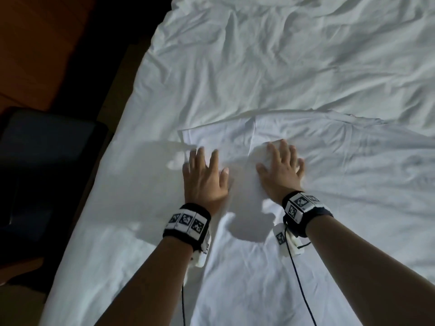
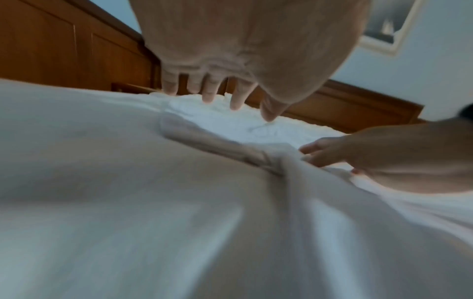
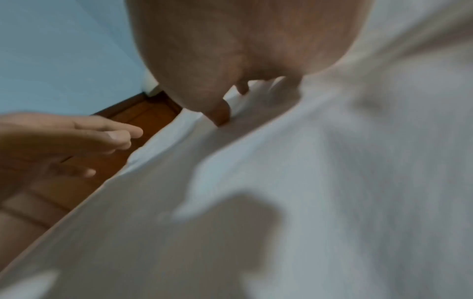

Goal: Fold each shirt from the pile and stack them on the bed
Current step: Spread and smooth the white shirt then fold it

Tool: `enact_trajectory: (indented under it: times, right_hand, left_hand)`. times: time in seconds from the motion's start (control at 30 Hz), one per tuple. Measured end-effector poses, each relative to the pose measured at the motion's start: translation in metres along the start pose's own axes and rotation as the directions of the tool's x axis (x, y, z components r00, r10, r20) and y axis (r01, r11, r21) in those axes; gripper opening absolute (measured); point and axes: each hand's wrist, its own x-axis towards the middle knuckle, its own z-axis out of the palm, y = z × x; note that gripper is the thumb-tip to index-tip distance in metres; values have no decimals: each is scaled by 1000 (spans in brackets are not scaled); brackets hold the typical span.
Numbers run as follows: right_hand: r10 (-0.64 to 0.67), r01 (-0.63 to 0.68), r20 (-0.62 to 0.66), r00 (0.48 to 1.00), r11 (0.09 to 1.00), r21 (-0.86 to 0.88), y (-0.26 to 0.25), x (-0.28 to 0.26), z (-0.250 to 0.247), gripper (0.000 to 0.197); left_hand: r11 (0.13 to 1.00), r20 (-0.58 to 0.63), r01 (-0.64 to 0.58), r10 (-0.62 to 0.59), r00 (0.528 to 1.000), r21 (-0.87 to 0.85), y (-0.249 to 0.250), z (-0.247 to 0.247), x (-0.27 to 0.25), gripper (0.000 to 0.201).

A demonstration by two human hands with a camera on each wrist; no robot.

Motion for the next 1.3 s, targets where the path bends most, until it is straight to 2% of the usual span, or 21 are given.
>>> enact_trajectory:
  times: [0.07, 0.1, 0.17, 0.23, 0.3, 0.43, 0.53, 0.63, 0.73, 0.9, 1.03, 1.3]
  right_hand:
    - [-27, 29, -101, 995, 999, 21, -10, 5, -20, 47]
    - [-61, 67, -124, 990, 997, 40, -16, 10, -30, 43]
    - [-121, 132, -111, 986, 987, 96, -32, 22, -48, 40]
    - [-154, 162, -93, 984, 983, 87, -49, 35, -62, 40]
    - [-154, 157, -62, 986, 986, 49, -62, 47, -69, 42]
    - [-124, 124, 29, 992, 992, -8, -66, 64, -66, 52]
    - [-68, 72, 57, 996, 996, -61, -63, 70, -62, 49]
    - [-41, 41, -1, 999, 997, -69, -65, 73, -58, 32]
    - [-34, 33, -50, 998, 999, -21, -67, 73, -57, 22]
    - [-45, 53, -92, 995, 995, 83, -62, 61, -69, 20]
    - [-38, 52, -116, 992, 992, 119, -45, 47, -90, 19]
    - [-52, 57, -139, 989, 998, 32, 13, 15, -159, 19]
  left_hand:
    - [998, -133, 55, -60, 989, -42, 12, -14, -21, 32]
    - [993, -129, 107, -113, 985, -55, 16, -18, -29, 27]
    - [967, 80, 254, -251, 965, -34, 23, -20, -41, 38]
    - [943, 214, 333, -331, 919, 29, 29, -16, -49, 53]
    - [932, 249, 363, -349, 903, -12, 35, -12, -56, 54]
    - [899, 193, 401, -369, 909, -174, 41, -3, -60, 30]
    - [888, 166, 402, -372, 913, -223, 39, 3, -61, 28]
    - [893, 148, 374, -347, 926, -250, 39, 5, -64, 27]
    - [875, 154, 386, -356, 922, -293, 40, 3, -65, 26]
    - [847, 128, 392, -371, 920, -360, 50, -9, -72, 23]
    - [823, 176, 396, -354, 918, -407, 78, -23, -85, 18]
    - [842, 134, 272, -237, 962, -466, 162, -11, -120, 14]
